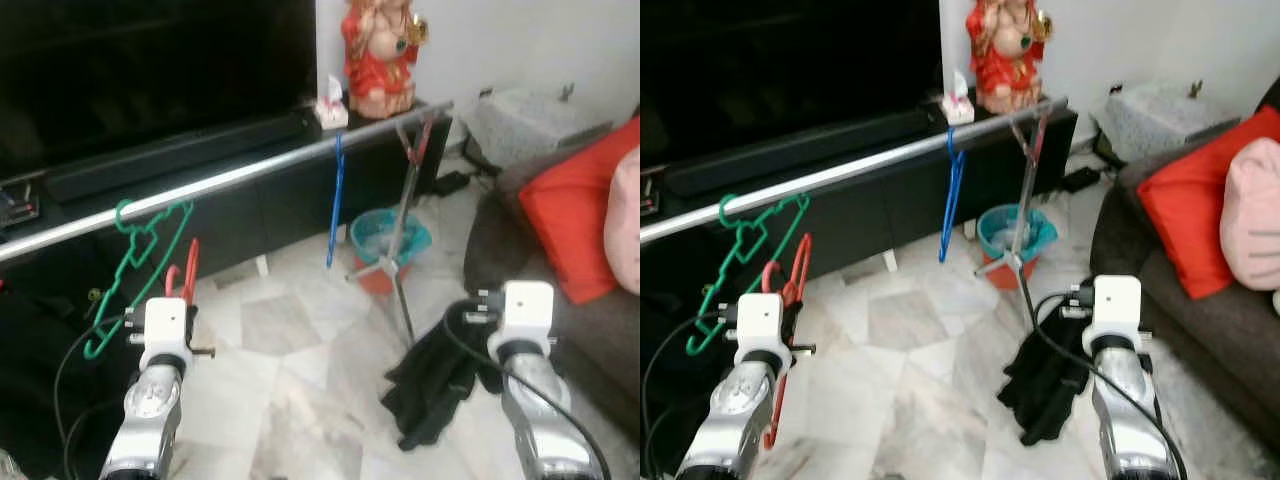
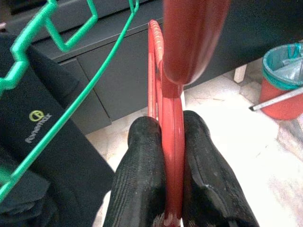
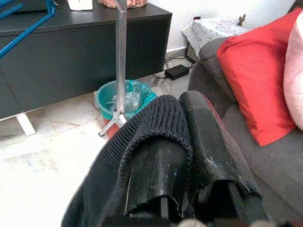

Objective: Hang hanger

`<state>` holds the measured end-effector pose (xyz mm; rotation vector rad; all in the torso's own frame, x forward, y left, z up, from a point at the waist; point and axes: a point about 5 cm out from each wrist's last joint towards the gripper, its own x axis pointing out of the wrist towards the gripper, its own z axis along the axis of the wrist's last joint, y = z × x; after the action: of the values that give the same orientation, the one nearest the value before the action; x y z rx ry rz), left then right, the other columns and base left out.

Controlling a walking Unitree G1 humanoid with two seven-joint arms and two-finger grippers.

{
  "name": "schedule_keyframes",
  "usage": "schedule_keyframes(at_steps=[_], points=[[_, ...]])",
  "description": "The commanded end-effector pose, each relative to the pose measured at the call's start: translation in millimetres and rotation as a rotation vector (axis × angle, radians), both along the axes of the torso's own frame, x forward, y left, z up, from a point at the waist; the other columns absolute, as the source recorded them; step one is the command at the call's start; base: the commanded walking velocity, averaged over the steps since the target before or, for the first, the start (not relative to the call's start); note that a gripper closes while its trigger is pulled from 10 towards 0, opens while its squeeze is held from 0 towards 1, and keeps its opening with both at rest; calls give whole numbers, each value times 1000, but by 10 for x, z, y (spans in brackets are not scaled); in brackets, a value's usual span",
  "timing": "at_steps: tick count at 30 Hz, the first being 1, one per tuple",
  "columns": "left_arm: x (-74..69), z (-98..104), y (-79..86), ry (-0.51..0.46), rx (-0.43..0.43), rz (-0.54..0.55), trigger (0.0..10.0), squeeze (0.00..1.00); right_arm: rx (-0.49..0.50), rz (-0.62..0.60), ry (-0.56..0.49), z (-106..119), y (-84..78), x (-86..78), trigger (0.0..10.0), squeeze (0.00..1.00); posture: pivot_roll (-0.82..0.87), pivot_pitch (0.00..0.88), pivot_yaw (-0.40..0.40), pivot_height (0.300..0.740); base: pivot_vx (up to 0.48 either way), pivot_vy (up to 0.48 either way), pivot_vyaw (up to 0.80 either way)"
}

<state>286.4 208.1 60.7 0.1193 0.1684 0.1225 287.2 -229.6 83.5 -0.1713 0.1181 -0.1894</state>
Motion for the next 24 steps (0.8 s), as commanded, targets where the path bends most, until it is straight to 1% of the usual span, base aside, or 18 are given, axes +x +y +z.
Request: schedule_keyframes(at_steps=[1,2,8,10,14,17,24], points=[[21,35,-18,-12,-6,-6,10000,0,-20,3,-19,50,-25,4,10000,0,15,0,44,740,-307,0,0],[23,37,-17,-12,-6,-7,10000,0,-18,2,-21,51,-21,3,10000,0,16,0,46,740,-307,0,0],[33,40,-11,-11,-4,-7,10000,0,-7,7,-25,50,-5,0,10000,0,15,0,47,740,-307,0,742],[34,41,-10,-10,-4,-6,10000,0,-6,9,-23,48,-5,-5,10000,0,15,0,47,740,-307,0,469],[32,39,-7,-8,-6,0,10000,0,-7,28,-19,47,14,1,10000,0,20,0,43,740,-307,0,0],[30,38,-5,-8,-7,3,10000,0,-7,40,-20,54,39,9,10000,0,21,0,41,740,-305,0,731],[33,35,-9,-6,-9,2,10000,0,7,31,-23,57,28,8,10000,0,20,0,40,740,-307,0,0]])
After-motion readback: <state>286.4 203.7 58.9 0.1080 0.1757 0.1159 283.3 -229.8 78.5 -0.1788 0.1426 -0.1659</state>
